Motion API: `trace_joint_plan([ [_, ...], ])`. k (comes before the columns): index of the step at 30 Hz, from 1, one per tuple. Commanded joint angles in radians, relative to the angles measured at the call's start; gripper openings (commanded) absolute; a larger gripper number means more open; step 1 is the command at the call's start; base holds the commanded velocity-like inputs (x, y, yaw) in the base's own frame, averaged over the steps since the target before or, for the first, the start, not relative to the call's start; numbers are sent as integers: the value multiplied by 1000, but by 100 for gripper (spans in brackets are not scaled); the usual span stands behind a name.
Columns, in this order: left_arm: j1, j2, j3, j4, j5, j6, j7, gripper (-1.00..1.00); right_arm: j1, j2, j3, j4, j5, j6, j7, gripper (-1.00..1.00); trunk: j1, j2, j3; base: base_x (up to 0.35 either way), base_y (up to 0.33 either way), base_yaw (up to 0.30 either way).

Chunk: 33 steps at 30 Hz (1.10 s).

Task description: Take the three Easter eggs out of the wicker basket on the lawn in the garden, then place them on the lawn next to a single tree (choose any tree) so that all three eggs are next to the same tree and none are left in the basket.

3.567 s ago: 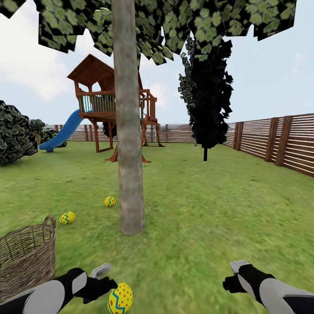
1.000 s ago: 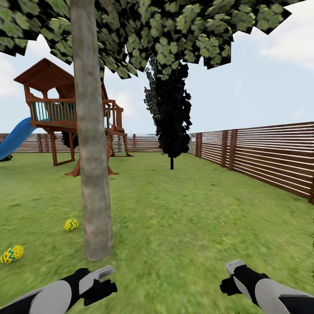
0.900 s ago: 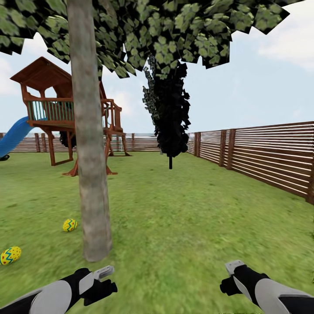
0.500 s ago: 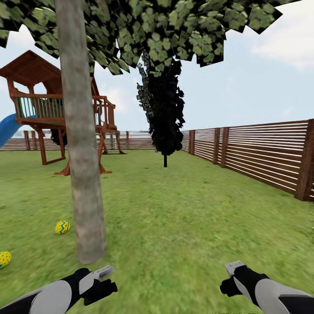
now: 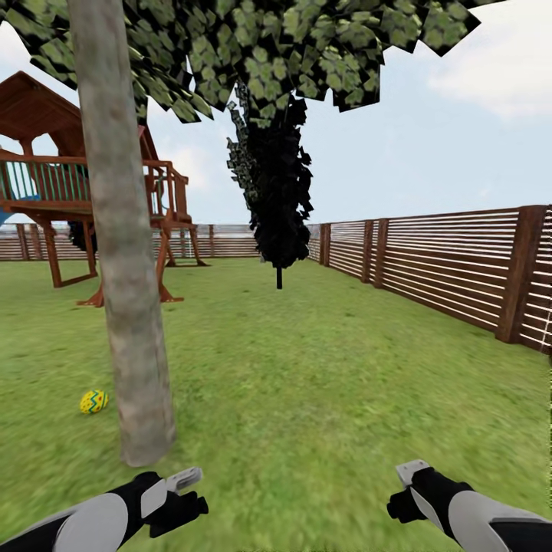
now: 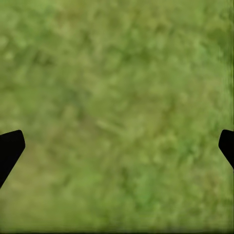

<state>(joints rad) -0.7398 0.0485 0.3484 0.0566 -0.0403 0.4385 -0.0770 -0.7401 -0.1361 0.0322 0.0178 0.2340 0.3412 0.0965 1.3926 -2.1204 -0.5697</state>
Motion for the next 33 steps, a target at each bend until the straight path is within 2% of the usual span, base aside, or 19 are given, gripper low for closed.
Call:
trace_joint_plan([
  [1,-1,1,4,2,-4,1,-3,100,-1,0,3,1,8,2,6,100,0,-1,-3,0,0,-125],
  [12,-1,-9,4,2,-4,2,-1,100,-2,0,3,2,9,-1,8,100,0,-1,-19,0,0,-107],
  [21,-1,-11,4,2,-4,2,-1,100,-2,-2,2,1,8,-1,8,100,0,-1,-21,0,0,-8],
  [33,-1,-12,4,2,-4,2,-1,100,-1,0,3,1,10,0,7,100,0,-1,-28,0,0,129],
])
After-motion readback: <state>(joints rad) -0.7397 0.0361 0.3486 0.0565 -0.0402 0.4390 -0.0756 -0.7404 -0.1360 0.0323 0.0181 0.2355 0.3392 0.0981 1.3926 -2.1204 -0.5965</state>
